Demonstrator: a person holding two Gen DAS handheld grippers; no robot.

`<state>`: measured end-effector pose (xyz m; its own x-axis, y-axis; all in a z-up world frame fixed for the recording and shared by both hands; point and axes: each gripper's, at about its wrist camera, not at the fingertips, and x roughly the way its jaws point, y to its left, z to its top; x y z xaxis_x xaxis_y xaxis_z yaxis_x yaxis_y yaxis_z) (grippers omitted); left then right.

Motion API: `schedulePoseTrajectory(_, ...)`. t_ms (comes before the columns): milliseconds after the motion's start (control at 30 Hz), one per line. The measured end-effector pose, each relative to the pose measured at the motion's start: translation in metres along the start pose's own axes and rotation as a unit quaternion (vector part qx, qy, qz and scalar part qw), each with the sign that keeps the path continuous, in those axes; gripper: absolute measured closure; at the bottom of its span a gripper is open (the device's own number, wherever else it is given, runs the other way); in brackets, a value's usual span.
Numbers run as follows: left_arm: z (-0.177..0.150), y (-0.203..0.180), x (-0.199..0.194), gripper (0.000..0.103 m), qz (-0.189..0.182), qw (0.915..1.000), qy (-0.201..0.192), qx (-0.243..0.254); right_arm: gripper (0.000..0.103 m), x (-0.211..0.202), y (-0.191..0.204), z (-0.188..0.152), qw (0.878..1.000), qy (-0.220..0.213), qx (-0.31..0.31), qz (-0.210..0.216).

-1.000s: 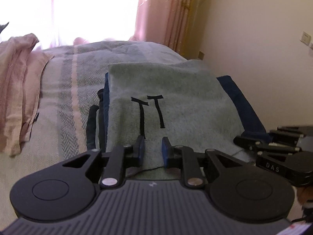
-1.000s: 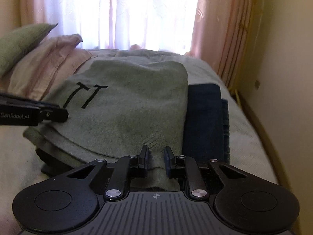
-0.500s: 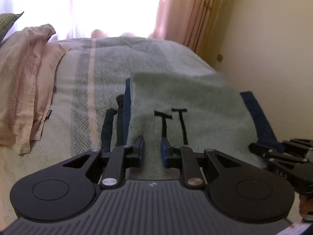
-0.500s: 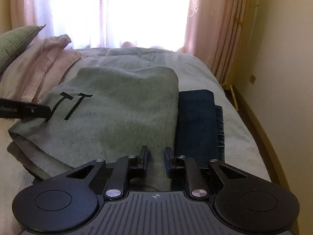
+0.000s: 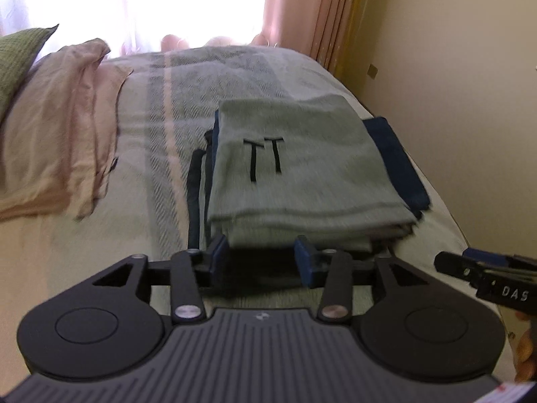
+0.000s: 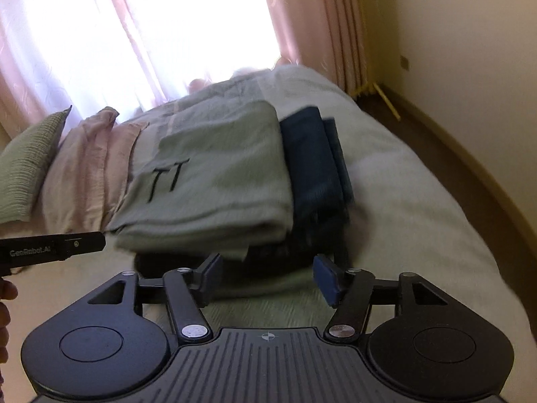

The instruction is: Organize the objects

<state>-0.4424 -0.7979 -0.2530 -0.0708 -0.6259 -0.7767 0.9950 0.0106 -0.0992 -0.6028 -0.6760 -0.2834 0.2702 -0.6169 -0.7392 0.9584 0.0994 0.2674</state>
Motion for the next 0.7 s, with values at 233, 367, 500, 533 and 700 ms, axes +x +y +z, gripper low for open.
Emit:
schedulePoseTrajectory(233, -0.026, -0.011, -0.093, 0.041, 0.016, 0.9998, 0.013, -0.004, 0.042, -0.074, 0.031, -0.017, 0.999, 0.007, -0.027, 0.024)
schedulePoseTrajectory(367, -0.043, -0.018, -0.142, 0.038, 0.027, 0.9995, 0.011, 0.008, 0.042, -0.116, 0.049, -0.027, 0.999, 0.004, -0.033, 0.039)
schedulePoseTrajectory(500, -0.059, -0.024, -0.185, 0.036, 0.028, 0.9994, 0.008, 0.018, 0.042, -0.152, 0.064, -0.037, 0.998, 0.008, -0.031, 0.047)
schedulePoseTrajectory(533, -0.063, -0.024, -0.195, 0.035, 0.025, 0.9995, 0.007, 0.018, 0.042, -0.163, 0.068, -0.041, 0.998, 0.006, -0.033, 0.046)
schedulePoseTrajectory(700, -0.079, -0.021, -0.239, 0.032, 0.015, 0.9995, -0.005, 0.029, 0.042, -0.201, 0.085, -0.063, 0.999, -0.006, -0.038, 0.034)
